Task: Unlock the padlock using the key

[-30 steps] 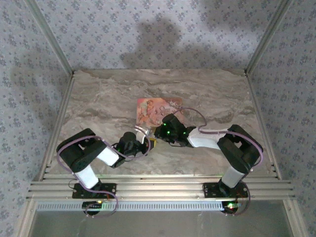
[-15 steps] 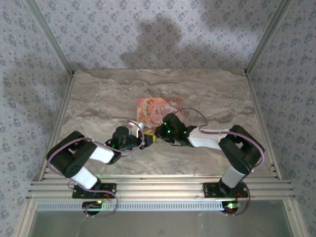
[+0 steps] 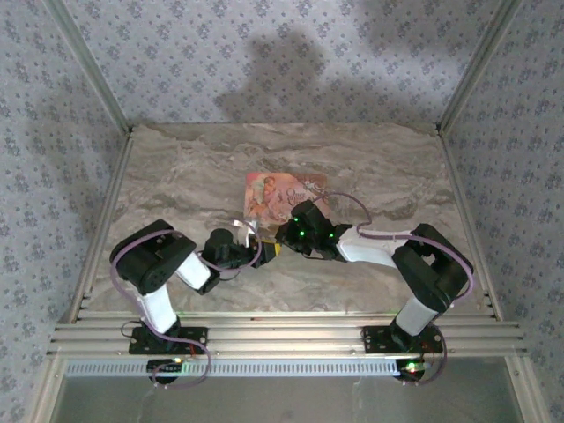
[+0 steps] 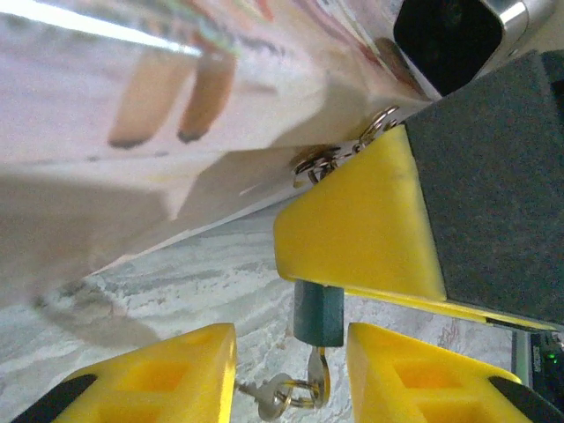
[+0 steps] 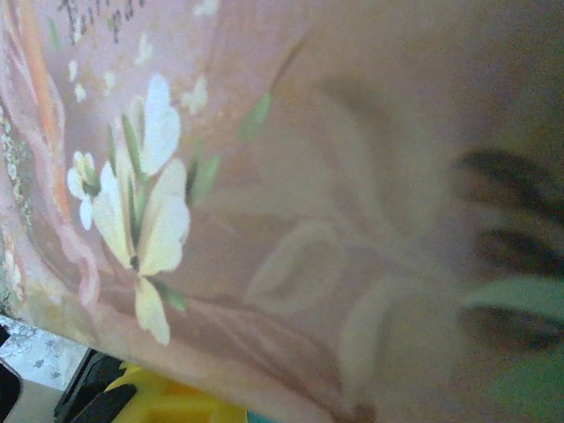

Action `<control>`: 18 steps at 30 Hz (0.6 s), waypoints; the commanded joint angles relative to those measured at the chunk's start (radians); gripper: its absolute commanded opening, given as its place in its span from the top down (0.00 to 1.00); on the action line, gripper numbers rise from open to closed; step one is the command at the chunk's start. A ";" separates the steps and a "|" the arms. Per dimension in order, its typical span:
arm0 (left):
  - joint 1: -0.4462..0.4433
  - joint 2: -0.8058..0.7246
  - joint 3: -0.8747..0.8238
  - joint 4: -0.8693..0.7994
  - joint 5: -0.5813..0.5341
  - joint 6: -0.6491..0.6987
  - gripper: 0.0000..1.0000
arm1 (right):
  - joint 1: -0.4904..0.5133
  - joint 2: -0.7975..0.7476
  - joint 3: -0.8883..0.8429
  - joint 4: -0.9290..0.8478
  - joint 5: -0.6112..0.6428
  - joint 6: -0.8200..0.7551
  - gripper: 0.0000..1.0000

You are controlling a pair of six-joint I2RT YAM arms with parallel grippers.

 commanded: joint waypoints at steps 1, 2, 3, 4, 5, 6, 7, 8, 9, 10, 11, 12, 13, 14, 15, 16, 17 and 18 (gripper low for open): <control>0.004 0.031 0.019 0.114 -0.004 -0.034 0.62 | 0.002 -0.009 -0.010 -0.018 -0.103 0.103 0.81; 0.004 0.038 0.021 0.125 -0.006 -0.038 0.62 | 0.001 -0.011 -0.012 -0.016 -0.103 0.105 0.81; 0.003 0.044 0.023 0.134 -0.007 -0.041 0.63 | 0.001 -0.011 -0.011 -0.016 -0.103 0.104 0.81; 0.004 0.048 0.026 0.137 -0.008 -0.045 0.64 | 0.001 -0.011 -0.011 -0.015 -0.104 0.107 0.81; 0.005 0.051 0.028 0.138 -0.009 -0.046 0.65 | 0.001 -0.010 -0.011 -0.014 -0.106 0.108 0.81; 0.004 0.055 0.032 0.141 -0.007 -0.049 0.67 | 0.002 -0.009 -0.010 -0.012 -0.106 0.110 0.81; 0.004 0.060 0.035 0.144 -0.004 -0.052 0.69 | 0.003 -0.008 -0.011 -0.009 -0.108 0.114 0.81; 0.004 0.064 0.040 0.147 0.000 -0.055 0.73 | 0.003 -0.006 -0.013 -0.006 -0.110 0.118 0.80; 0.004 0.070 0.042 0.151 0.004 -0.057 0.76 | 0.003 -0.005 -0.012 -0.004 -0.112 0.120 0.80; 0.004 0.075 0.044 0.154 0.006 -0.062 0.81 | 0.003 -0.003 -0.014 0.001 -0.115 0.125 0.79; 0.003 0.079 0.044 0.157 0.006 -0.064 0.86 | 0.003 -0.002 -0.016 0.007 -0.115 0.129 0.79; 0.003 0.081 0.044 0.157 0.005 -0.067 0.90 | 0.003 -0.001 -0.016 0.011 -0.115 0.130 0.79; 0.003 0.083 0.045 0.157 0.006 -0.068 0.94 | 0.004 -0.001 -0.017 0.011 -0.114 0.133 0.78; 0.005 0.083 0.042 0.157 0.005 -0.069 0.96 | 0.005 -0.003 -0.017 0.011 -0.112 0.133 0.77; 0.004 0.082 0.040 0.157 0.001 -0.069 0.98 | 0.006 -0.004 -0.016 0.012 -0.111 0.135 0.76; 0.004 0.080 0.037 0.157 -0.003 -0.070 1.00 | 0.006 -0.006 -0.016 0.011 -0.109 0.137 0.72; 0.004 0.077 0.034 0.155 -0.008 -0.071 1.00 | 0.006 -0.008 -0.015 0.010 -0.106 0.136 0.69; 0.003 0.076 0.032 0.151 -0.011 -0.072 1.00 | 0.008 -0.012 -0.014 0.009 -0.103 0.136 0.67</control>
